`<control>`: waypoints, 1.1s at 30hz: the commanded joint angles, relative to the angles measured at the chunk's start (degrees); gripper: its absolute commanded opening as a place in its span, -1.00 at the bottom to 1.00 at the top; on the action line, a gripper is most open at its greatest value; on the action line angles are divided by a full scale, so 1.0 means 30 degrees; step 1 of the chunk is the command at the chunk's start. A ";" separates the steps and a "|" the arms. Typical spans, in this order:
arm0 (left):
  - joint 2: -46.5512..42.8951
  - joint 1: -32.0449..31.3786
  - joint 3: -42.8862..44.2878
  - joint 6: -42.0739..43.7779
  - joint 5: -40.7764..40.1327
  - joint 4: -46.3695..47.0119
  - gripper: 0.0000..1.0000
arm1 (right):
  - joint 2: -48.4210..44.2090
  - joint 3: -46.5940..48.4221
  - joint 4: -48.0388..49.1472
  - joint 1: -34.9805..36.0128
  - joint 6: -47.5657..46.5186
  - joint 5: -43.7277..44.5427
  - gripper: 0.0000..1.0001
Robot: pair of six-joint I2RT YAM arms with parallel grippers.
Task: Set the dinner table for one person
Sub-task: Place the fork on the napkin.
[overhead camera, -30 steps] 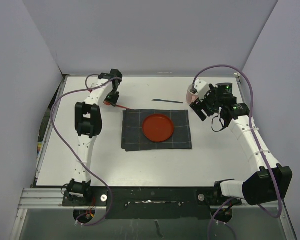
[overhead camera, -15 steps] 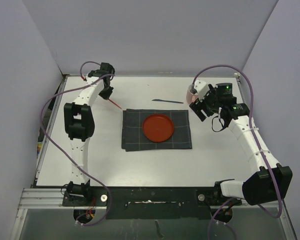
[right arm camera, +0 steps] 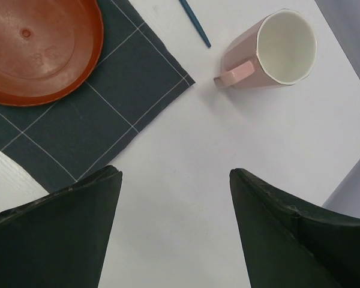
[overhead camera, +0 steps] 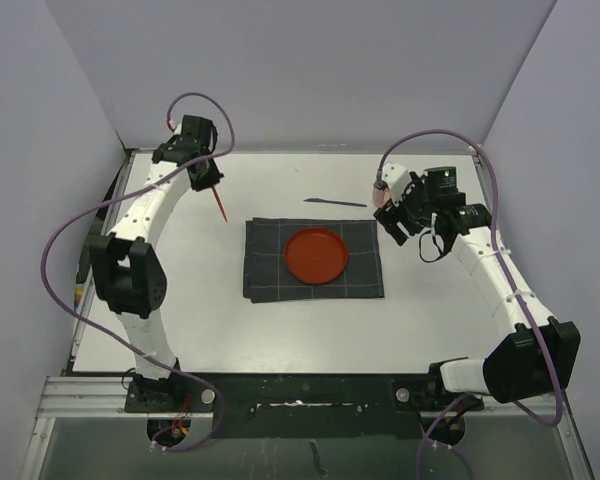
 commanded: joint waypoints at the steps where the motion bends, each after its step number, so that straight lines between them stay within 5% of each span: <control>1: -0.4671 -0.1901 -0.4860 0.1697 0.4056 -0.0174 -1.00 | 0.0037 0.0610 0.0363 0.0154 -0.0036 -0.0550 0.50; 11: -0.4505 -0.6678 -0.6775 0.1132 0.5488 -0.2557 -1.00 | 0.0007 0.0558 0.0333 0.0118 0.0147 -0.0804 0.50; 22: -0.3826 -0.6098 -1.1143 -0.2073 0.4387 -0.0394 -1.00 | -0.0342 0.0398 0.0181 0.0098 0.0190 -0.1036 0.50; 33: -0.0279 -0.6829 -0.5246 -0.0357 0.4498 -0.0775 -1.00 | -0.0578 0.0331 0.0208 -0.0092 0.0163 -0.0950 0.51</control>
